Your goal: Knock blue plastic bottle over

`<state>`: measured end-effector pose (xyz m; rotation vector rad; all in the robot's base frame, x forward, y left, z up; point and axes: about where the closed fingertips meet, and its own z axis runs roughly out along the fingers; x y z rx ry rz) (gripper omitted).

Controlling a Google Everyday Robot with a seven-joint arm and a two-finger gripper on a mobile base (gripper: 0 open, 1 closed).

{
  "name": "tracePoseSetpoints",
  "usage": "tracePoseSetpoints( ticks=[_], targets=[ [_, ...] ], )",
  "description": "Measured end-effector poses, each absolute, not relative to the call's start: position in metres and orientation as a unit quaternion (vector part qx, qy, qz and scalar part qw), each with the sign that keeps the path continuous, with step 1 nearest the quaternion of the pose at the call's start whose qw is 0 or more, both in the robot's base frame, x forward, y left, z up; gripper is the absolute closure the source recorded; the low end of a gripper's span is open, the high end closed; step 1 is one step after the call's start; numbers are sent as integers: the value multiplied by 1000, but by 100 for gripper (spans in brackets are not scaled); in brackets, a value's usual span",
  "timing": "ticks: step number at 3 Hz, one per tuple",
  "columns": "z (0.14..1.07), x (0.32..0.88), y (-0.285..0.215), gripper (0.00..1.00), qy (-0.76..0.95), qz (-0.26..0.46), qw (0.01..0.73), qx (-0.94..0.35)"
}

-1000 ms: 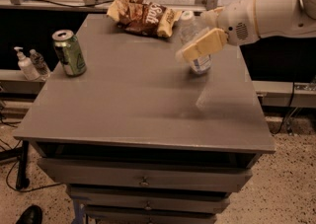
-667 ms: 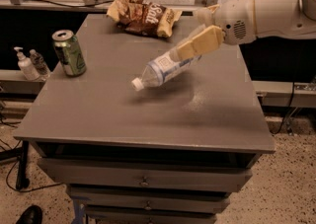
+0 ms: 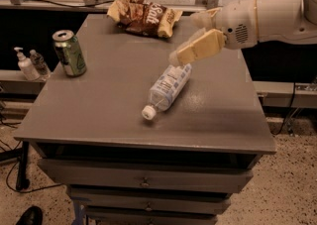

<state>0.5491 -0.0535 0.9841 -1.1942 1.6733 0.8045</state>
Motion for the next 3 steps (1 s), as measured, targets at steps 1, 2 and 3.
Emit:
tracePoseSetpoints(
  ticks=[1,2,3],
  targets=[
    [979,548,-73,0,683,313,450,-483],
    [977,558,-117,0,685,283,466,-483],
    [987,575,-177,0,685,233,492,-485]
  ],
)
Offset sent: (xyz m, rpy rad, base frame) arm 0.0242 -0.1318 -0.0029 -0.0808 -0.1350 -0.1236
